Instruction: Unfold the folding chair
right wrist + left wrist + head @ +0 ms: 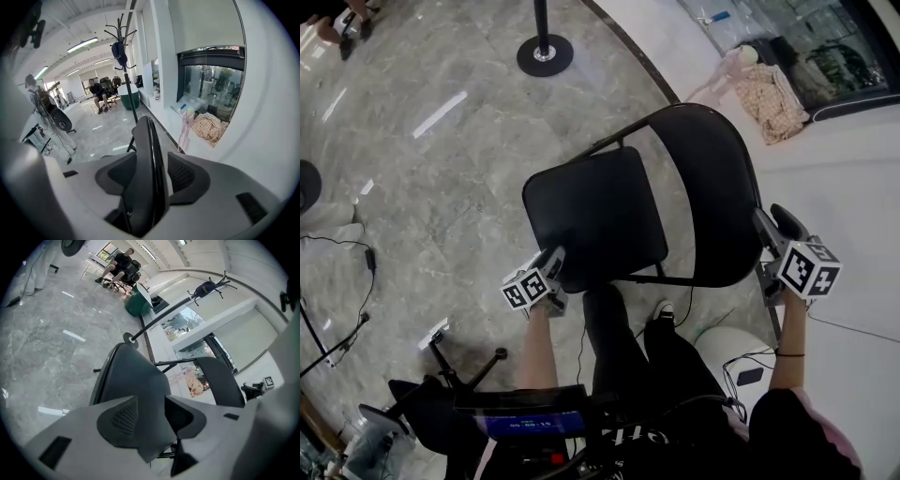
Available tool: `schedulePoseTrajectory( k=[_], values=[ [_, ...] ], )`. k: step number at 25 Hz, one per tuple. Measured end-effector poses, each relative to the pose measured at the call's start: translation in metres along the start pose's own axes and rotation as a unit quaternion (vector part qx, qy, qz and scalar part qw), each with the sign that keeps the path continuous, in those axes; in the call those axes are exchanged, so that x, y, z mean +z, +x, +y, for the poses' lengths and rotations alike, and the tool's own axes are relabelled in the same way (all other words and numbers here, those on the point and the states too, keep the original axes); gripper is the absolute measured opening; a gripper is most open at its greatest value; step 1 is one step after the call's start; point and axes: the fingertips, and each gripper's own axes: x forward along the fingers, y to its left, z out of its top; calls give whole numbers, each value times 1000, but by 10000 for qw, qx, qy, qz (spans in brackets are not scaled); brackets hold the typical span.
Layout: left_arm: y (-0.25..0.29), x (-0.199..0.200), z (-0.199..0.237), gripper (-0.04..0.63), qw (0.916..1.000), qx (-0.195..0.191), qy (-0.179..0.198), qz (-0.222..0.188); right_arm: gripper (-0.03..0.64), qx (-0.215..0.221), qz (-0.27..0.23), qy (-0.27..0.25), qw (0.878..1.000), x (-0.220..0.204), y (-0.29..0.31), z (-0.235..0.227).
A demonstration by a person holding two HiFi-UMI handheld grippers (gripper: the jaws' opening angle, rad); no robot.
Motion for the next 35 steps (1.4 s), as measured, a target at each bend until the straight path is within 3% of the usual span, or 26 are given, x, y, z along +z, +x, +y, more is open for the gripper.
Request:
schedulePoseTrajectory(
  k=[4, 7, 15, 24, 30, 35],
  values=[
    [-9, 20, -35, 58, 9994, -196, 121, -272, 209, 112, 25, -94, 9999, 10, -18, 10],
    [-25, 36, -63, 19, 9983, -413, 126, -395, 209, 248, -145, 55, 9996, 25, -35, 23],
    [-47, 37, -139, 9, 9941, -817, 712, -18, 209, 508, -288, 164, 9982, 24, -70, 42],
    [-65, 27, -213, 9, 9874, -1149, 1037, 329, 207, 796, -389, 575, 9944, 15, -111, 57],
    [-79, 33, -275, 9, 9789, -1644, 1200, 164, 200, 980, -352, 719, 9920, -2, -133, 69],
    [-90, 29, -303, 9, 9737, -1673, 1532, 199, 186, 1055, -445, 931, 9890, -14, -148, 75]
  ],
)
